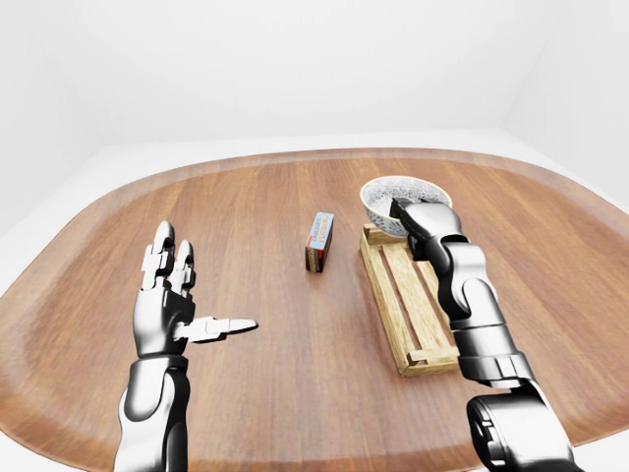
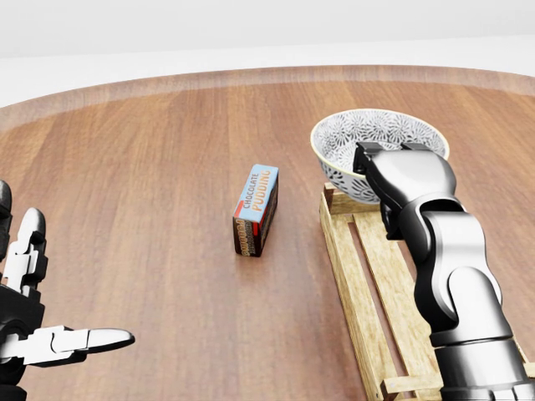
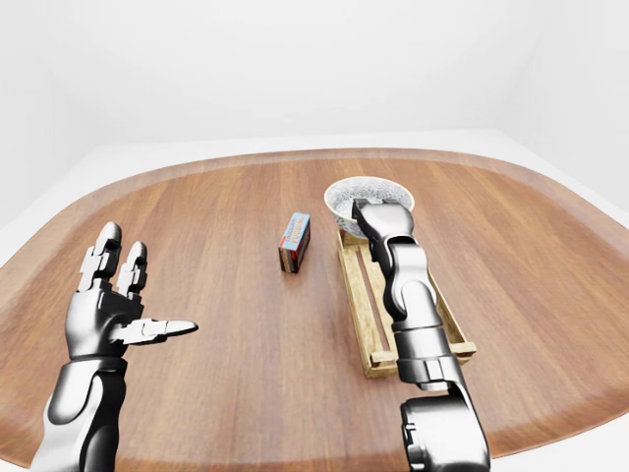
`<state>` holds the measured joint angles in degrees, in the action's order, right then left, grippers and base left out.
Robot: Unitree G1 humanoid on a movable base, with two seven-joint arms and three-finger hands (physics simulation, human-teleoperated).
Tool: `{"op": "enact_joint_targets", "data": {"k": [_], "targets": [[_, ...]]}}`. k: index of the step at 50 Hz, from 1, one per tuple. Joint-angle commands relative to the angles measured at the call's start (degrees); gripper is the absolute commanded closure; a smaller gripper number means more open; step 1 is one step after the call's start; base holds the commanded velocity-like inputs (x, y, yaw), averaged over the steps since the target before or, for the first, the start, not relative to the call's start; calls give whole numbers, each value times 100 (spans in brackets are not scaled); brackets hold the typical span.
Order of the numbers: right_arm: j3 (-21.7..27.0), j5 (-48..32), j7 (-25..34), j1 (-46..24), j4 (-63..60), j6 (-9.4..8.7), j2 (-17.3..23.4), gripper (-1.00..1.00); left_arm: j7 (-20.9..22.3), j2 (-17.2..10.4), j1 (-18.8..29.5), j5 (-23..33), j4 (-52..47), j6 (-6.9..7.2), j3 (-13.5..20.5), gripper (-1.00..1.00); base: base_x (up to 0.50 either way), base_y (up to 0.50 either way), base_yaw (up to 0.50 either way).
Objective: Pick up the bowl on the left and put it in the tray.
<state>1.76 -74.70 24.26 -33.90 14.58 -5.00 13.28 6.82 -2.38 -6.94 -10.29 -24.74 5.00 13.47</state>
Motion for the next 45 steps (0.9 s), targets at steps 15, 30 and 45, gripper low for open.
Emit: {"op": "enact_joint_targets", "data": {"k": [15,30,45], "targets": [[-84,-75,-963,75,1128,0,157,100,-37,81,-15,185,366,0,-201,-100,0,0,0],[-140,-2,-1396,141,1657,0,144,100,-60,88,-6,219,373,0,-240,-100,0,0,0],[-182,92,-1880,186,2285,0,237,100,-52,82,25,223,451,0,-230,-100,0,0,0]]}}
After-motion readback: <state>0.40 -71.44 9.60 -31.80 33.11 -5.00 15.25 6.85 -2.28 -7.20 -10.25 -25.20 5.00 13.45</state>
